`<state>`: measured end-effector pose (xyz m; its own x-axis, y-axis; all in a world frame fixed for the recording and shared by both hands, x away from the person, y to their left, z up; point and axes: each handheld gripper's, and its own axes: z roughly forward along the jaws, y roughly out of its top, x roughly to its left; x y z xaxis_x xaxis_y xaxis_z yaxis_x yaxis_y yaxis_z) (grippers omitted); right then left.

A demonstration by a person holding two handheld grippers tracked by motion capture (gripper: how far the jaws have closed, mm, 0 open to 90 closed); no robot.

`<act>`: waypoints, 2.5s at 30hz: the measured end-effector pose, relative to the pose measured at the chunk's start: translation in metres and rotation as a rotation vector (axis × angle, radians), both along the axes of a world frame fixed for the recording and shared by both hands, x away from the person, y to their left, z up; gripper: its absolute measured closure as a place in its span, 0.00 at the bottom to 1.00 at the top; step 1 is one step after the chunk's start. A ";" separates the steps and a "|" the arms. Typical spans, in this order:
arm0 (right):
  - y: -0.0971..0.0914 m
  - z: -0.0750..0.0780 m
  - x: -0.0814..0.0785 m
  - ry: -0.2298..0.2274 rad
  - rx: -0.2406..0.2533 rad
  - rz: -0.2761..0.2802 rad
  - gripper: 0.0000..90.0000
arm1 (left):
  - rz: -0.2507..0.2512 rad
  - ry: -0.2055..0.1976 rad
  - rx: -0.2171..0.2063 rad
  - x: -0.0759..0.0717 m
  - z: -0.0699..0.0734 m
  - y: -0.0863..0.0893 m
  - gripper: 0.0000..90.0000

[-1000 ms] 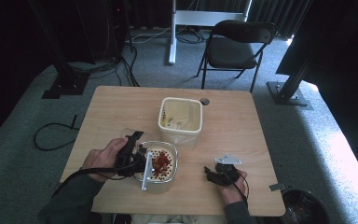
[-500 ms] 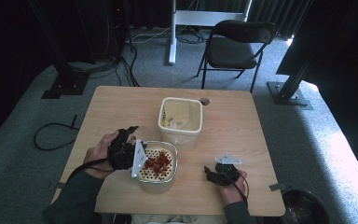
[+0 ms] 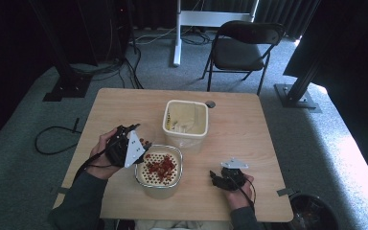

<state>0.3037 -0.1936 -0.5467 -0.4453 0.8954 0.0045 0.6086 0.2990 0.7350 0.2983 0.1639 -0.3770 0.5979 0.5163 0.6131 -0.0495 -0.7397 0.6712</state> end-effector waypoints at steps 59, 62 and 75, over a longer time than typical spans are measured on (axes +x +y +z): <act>0.000 -0.002 0.001 -0.018 0.008 0.013 0.39 | -0.034 0.223 -0.486 0.093 0.028 0.010 0.35; 0.000 -0.002 0.001 -0.018 0.008 0.012 0.39 | -0.042 0.225 -0.499 0.094 0.031 0.011 0.35; 0.001 -0.002 0.002 -0.016 0.008 0.008 0.38 | -0.042 0.240 -0.529 0.101 0.035 0.018 0.35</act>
<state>0.3059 -0.1922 -0.5487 -0.4528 0.8916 0.0047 0.5945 0.2980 0.7469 0.3992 0.1816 -0.3422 0.7151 0.6882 0.1227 0.1278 -0.3012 0.9449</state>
